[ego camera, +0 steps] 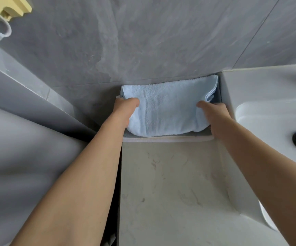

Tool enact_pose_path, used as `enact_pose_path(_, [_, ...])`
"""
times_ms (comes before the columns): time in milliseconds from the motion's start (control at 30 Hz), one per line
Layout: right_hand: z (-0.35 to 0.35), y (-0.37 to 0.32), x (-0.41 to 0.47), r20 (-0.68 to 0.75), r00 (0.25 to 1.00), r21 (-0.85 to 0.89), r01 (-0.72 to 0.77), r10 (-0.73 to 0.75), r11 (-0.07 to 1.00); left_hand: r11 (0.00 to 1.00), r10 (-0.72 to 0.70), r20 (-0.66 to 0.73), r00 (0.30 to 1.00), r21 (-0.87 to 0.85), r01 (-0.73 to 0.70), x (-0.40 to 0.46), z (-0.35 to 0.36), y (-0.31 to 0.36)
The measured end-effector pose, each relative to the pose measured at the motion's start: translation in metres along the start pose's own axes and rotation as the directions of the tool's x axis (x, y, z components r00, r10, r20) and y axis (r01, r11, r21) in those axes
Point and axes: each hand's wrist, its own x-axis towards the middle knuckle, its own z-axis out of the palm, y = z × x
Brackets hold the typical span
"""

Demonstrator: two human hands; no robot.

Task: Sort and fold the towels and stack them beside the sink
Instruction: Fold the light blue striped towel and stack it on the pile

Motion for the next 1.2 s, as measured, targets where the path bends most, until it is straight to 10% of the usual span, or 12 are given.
enact_pose_path(467, [0.007, -0.009, 0.041, 0.073, 0.97, -0.346, 0.243, -0.232, 0.906, 0.989, 0.07, -0.005, 0.998, -0.132, -0.07, 0.016, 0.004, -0.027])
enact_pose_path(833, [-0.013, 0.021, -0.054, 0.364, 0.931, 0.317, -0.111, -0.013, 0.942, 0.727, 0.089, 0.482, 0.872, -0.63, 0.274, -0.066, -0.017, -0.068])
enact_pose_path(1200, [-0.086, 0.076, -0.134, 0.318, 0.923, 0.477, 0.044, -0.219, 0.878, 0.705, 0.175, 0.625, 0.761, -0.619, 0.346, -0.159, 0.018, -0.091])
